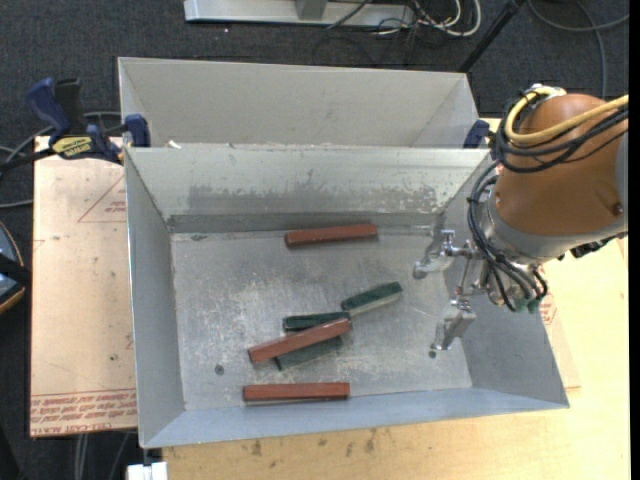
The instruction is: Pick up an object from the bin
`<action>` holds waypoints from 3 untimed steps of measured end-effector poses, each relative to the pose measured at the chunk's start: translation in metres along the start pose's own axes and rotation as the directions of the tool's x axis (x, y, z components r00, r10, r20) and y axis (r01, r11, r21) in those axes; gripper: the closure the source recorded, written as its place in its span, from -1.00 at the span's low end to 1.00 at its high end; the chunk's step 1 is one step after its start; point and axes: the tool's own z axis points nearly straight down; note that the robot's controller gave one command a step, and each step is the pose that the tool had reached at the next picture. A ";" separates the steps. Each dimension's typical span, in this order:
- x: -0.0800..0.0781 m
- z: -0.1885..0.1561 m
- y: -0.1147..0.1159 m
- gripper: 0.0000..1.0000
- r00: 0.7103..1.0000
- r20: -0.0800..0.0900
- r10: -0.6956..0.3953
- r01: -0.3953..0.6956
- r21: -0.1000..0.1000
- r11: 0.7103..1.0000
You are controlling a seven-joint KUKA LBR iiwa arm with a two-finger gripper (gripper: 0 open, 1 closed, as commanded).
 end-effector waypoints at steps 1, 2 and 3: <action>0.000 0.000 0.000 -1.00 1.000 0.000 0.000 0.000 0.000 1.000; -0.022 0.045 0.028 -1.00 0.998 0.009 0.055 -0.055 0.000 0.999; -0.034 0.107 0.028 -1.00 1.000 0.005 -0.012 0.012 -0.003 1.000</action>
Offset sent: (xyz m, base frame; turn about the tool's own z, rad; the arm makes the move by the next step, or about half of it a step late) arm 0.0507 0.0759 -0.1239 0.1281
